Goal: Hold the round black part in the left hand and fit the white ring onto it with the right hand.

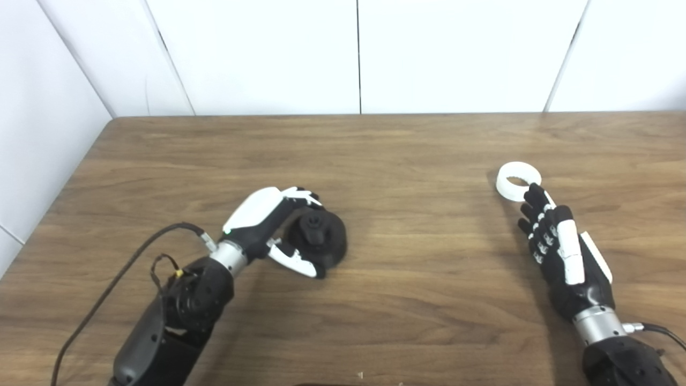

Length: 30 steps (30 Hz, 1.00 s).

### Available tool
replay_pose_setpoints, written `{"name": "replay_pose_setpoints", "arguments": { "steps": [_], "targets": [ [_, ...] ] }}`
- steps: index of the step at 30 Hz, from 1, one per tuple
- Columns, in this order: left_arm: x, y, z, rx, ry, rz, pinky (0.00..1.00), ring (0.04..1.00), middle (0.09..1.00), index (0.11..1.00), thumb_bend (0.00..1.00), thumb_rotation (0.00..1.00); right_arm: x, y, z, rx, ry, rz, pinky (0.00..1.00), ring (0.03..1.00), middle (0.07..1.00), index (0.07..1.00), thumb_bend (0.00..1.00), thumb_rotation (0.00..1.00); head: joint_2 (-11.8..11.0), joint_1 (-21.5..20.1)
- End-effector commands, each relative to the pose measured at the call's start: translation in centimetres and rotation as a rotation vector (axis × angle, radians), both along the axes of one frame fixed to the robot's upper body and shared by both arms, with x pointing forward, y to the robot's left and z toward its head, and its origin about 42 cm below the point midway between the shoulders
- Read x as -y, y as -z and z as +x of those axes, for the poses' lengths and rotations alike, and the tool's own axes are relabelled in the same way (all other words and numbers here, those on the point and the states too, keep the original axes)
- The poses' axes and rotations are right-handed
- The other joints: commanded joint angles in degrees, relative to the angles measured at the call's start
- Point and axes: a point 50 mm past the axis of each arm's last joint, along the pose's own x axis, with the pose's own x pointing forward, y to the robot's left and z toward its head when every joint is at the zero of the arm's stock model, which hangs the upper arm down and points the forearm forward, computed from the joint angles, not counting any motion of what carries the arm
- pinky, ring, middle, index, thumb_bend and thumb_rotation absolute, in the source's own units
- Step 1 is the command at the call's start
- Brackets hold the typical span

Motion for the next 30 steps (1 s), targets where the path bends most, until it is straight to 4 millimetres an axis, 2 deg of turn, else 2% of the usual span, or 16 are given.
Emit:
{"name": "replay_pose_setpoints", "arguments": {
  "steps": [1,11,15,22,27,30],
  "targets": [
    [1.5,-1.3,-0.5,0.082,0.051,-0.012,0.88,0.971,0.903,0.614,0.90,0.27,-0.7,-1.7,0.8,0.072,-0.011,0.007,1.00,1.000,0.996,0.996,0.60,1.00,0.02,0.03],
    [5.7,0.9,-3.2,0.094,0.067,-0.117,0.94,0.970,0.898,0.613,0.91,0.25,-0.6,-1.8,0.8,0.076,-0.014,0.007,1.00,1.000,1.000,1.000,0.60,1.00,-0.20,-0.37],
    [6.8,1.3,-3.8,0.096,0.072,-0.131,0.96,0.968,0.902,0.612,0.91,0.26,-0.6,-1.7,0.8,0.073,-0.014,0.007,1.00,1.000,1.000,1.000,0.60,1.00,-0.29,-0.64],
    [7.4,1.3,-4.1,0.104,0.072,-0.134,0.98,0.979,0.908,0.614,0.90,0.27,-0.6,-2.0,0.7,0.076,-0.015,0.003,1.00,1.000,0.999,1.000,0.60,1.00,-0.25,-0.87],
    [7.2,1.4,-4.3,0.108,0.068,-0.135,0.96,0.971,0.904,0.607,0.90,0.26,-0.4,-2.5,0.9,0.104,-0.004,-0.002,1.00,1.000,0.992,0.987,0.60,1.00,-0.03,-0.89],
    [7.1,1.5,-4.4,0.102,0.065,-0.135,0.94,0.972,0.904,0.607,0.91,0.26,0.0,-3.6,1.5,0.191,0.043,-0.047,0.87,0.940,0.943,0.924,0.56,0.85,-0.03,-0.89]
  ]
}}
